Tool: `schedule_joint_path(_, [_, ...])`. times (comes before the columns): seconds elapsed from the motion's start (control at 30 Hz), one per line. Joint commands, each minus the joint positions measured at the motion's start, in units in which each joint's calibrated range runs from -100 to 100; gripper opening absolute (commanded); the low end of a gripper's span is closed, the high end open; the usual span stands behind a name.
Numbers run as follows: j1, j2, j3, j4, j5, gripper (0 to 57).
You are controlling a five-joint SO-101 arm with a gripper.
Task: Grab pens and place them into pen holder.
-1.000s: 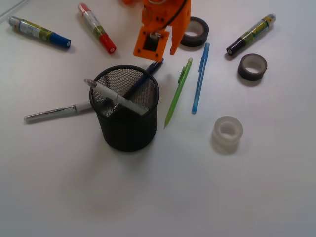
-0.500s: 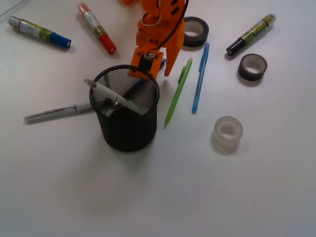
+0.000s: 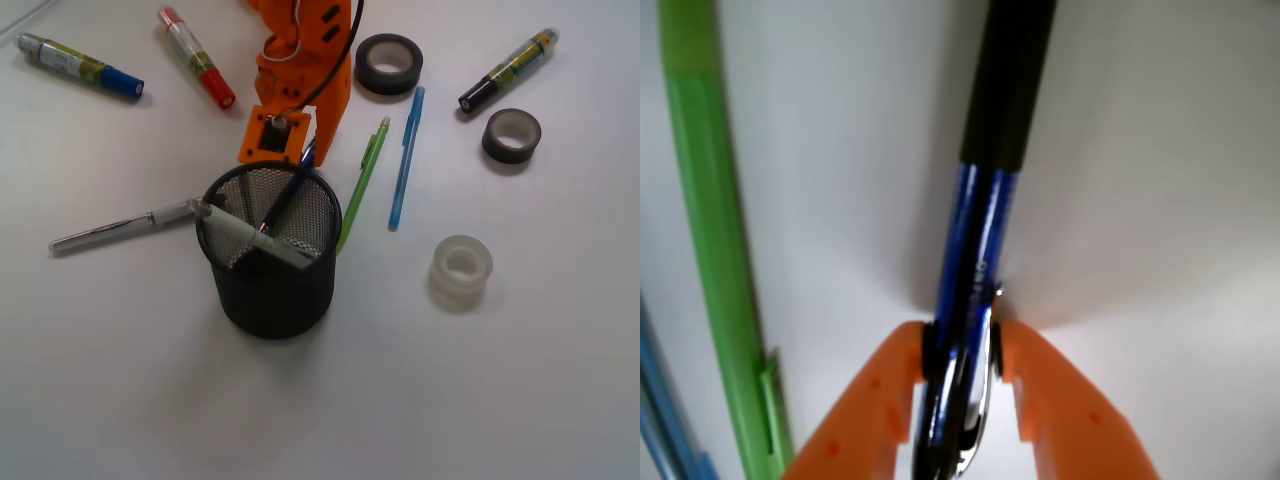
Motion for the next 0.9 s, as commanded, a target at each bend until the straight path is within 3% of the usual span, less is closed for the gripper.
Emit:
schedule_joint_path(0.0, [0.21, -5.52, 2.45, 4.17, -0.44, 0.4])
schedule_joint_path(0.13, [2.53, -18.1, 5.71, 13.44, -1.07, 0.4])
schedule_joint_path(0.3, [9.19, -31.7, 5.17, 12.83, 5.62, 0.4])
schedule_joint_path(0.5, [13.37, -36.03, -0.9, -4.93, 12.6, 0.4])
schedule_joint_path(0.87, [9.41, -22.52, -6.97, -45.88, 13.58, 0.4])
